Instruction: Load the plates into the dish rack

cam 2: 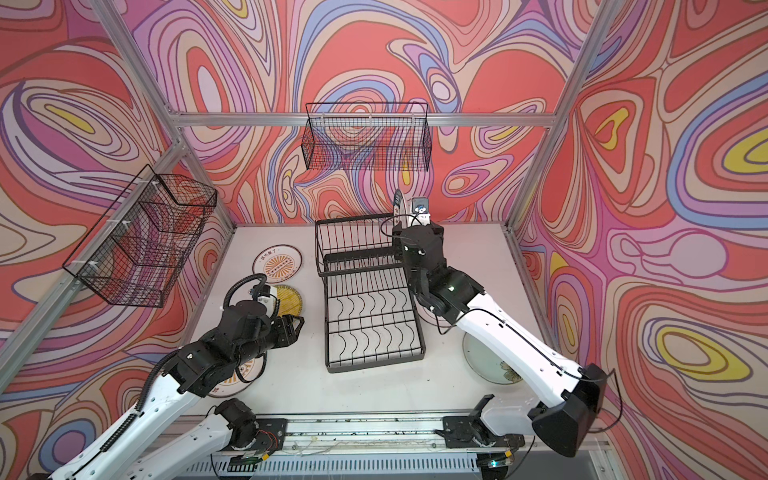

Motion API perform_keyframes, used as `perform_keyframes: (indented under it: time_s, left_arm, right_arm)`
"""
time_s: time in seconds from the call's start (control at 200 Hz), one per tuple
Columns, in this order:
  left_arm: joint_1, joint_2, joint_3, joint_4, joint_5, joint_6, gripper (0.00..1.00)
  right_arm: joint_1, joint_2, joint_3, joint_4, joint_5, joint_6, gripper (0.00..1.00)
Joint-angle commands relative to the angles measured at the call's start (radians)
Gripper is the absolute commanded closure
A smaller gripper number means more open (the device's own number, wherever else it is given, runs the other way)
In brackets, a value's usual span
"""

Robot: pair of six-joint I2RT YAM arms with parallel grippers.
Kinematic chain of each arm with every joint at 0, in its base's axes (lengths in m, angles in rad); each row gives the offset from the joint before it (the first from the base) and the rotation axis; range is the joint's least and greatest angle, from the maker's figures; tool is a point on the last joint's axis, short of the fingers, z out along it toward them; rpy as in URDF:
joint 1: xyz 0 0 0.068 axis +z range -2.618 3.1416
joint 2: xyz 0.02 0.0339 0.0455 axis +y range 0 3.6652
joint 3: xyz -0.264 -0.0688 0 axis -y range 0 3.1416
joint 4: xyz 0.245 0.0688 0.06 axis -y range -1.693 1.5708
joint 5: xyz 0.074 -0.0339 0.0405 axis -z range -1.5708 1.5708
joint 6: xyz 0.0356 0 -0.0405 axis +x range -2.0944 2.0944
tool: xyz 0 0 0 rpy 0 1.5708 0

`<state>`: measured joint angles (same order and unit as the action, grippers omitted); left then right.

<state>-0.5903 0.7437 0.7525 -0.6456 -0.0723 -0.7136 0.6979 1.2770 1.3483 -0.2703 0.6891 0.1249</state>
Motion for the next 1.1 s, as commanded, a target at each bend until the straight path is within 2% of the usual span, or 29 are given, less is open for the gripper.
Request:
perform_keyframes:
  time_s: [0.0, 0.05, 0.155, 0.235, 0.371, 0.531, 0.756, 0.866, 1.092]
  left_arm:
    - [-0.006, 0.008, -0.043, 0.036, -0.036, -0.074, 0.47]
    - [-0.006, 0.011, -0.069, 0.06, -0.028, -0.09, 0.47]
    - [-0.008, 0.017, -0.118, 0.118, 0.001, -0.128, 0.47]
    - [-0.014, 0.026, -0.141, 0.142, 0.009, -0.15, 0.47]
    - [-0.037, 0.048, -0.153, 0.143, -0.001, -0.167, 0.47]
    - [-0.078, 0.086, -0.161, 0.157, -0.027, -0.171, 0.47]
    - [-0.135, 0.177, -0.178, 0.237, -0.032, -0.191, 0.48]
    - [-0.172, 0.226, -0.166, 0.239, -0.08, -0.19, 0.48]
    - [-0.197, 0.304, -0.163, 0.258, -0.087, -0.186, 0.49]
  right_arm:
    - [-0.062, -0.061, -0.041, -0.069, -0.084, 0.062, 0.29]
    - [-0.141, -0.094, -0.079, -0.1, -0.165, 0.102, 0.3]
    - [-0.327, -0.185, -0.232, -0.074, -0.424, 0.187, 0.31]
    - [-0.391, -0.217, -0.319, -0.072, -0.551, 0.213, 0.31]
    - [-0.396, -0.223, -0.422, -0.097, -0.63, 0.242, 0.33]
    - [-0.396, -0.156, -0.491, -0.108, -0.706, 0.26, 0.38]
    - [-0.396, 0.004, -0.526, -0.051, -0.834, 0.289, 0.48]
    - [-0.396, 0.052, -0.547, -0.014, -0.854, 0.302, 0.48]
    - [-0.396, 0.113, -0.563, 0.037, -0.914, 0.314, 0.51]
